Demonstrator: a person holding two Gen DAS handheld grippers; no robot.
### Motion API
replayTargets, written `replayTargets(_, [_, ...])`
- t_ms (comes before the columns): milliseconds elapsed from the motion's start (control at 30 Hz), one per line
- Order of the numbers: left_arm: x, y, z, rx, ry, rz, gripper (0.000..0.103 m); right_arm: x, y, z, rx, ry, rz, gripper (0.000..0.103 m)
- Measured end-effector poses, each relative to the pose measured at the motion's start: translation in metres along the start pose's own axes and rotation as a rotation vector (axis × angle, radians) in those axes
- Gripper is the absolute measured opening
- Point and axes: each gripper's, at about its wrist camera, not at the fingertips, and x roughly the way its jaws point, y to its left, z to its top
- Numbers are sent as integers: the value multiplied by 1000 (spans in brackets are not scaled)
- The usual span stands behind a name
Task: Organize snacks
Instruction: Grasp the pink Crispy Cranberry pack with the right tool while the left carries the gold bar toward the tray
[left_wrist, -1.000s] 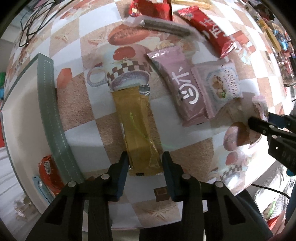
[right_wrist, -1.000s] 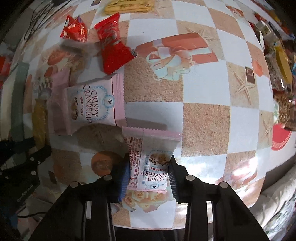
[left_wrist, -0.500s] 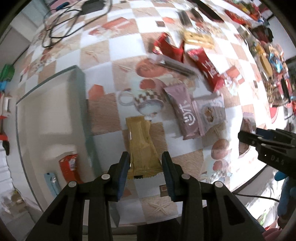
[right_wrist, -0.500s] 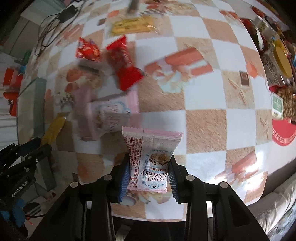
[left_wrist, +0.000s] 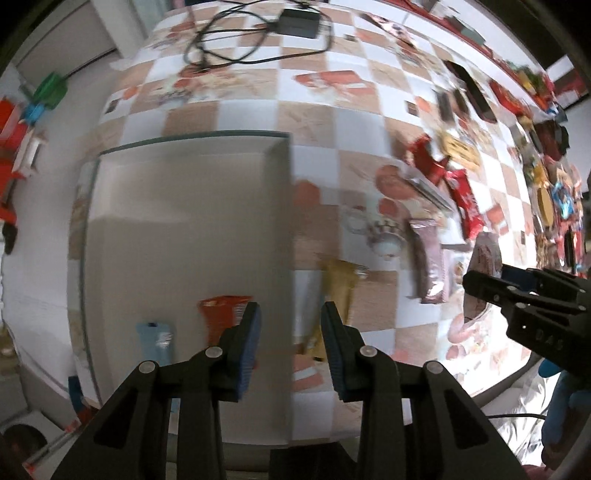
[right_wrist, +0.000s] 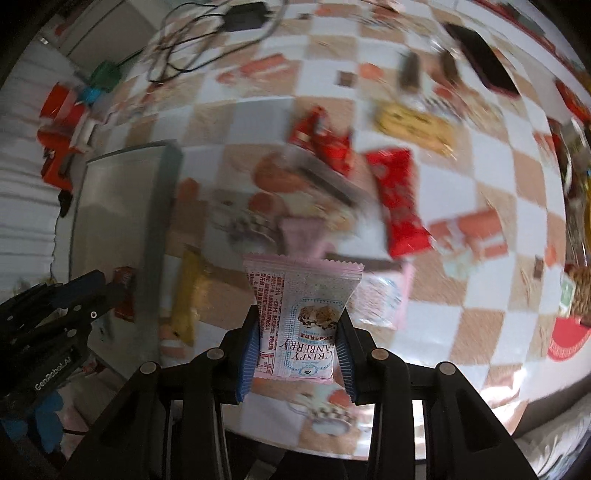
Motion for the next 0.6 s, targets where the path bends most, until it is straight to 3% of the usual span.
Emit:
replayTargets(100, [1, -2, -1, 20, 0, -23, 37, 9, 20, 2, -14, -1, 2, 39])
replayTargets(233, [16, -33, -2, 111, 27, -51, 37, 14, 22, 1, -11, 9, -10, 39])
replayTargets(400, [56, -62, -3, 186, 94, -6, 37, 8, 7, -6, 19, 22, -33, 39])
replayTargets(600, [89, -58, -4, 152, 173, 31, 41, -2, -11, -16, 48, 27, -40, 39])
